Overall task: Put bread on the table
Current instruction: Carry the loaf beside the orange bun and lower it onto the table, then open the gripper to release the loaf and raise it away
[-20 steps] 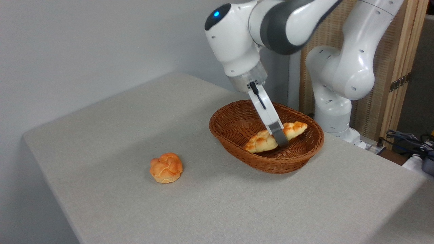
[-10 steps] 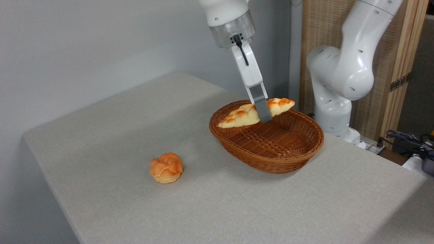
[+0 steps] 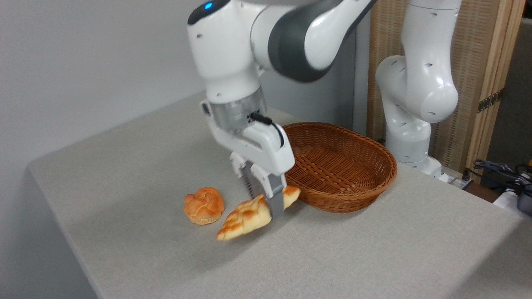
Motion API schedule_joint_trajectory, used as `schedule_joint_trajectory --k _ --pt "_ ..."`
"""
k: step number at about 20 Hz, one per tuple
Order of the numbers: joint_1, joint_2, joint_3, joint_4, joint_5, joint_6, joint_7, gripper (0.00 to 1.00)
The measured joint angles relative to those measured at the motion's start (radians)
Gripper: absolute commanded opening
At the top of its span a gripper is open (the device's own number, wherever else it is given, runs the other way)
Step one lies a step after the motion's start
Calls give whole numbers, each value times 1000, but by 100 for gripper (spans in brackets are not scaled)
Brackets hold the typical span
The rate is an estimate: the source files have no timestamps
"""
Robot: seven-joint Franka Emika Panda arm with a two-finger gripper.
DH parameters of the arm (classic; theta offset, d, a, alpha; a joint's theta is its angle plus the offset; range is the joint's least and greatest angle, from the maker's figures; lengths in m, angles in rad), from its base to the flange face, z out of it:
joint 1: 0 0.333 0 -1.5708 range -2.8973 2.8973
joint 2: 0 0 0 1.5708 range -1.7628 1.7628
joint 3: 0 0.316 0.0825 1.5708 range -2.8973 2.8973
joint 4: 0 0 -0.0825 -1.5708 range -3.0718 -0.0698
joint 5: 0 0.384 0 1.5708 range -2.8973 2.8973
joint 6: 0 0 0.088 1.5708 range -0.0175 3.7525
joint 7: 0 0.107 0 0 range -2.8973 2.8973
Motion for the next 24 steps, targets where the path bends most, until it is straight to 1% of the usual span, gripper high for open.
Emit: schedule_joint_trajectory --k 2,5,9,15,18,19,24 --pt "0 36 4 5 -33 32 -59 100" --pt "0 67 7 9 -50 37 -77 100" --pt "0 95 8 12 -51 63 -77 100" --pt "0 100 8 24 -51 64 -77 100" --pt "2 97 12 88 -51 58 -77 100" --pt "3 96 14 129 -51 32 -77 100" --pt "1 82 15 345 -52 -170 -62 100"
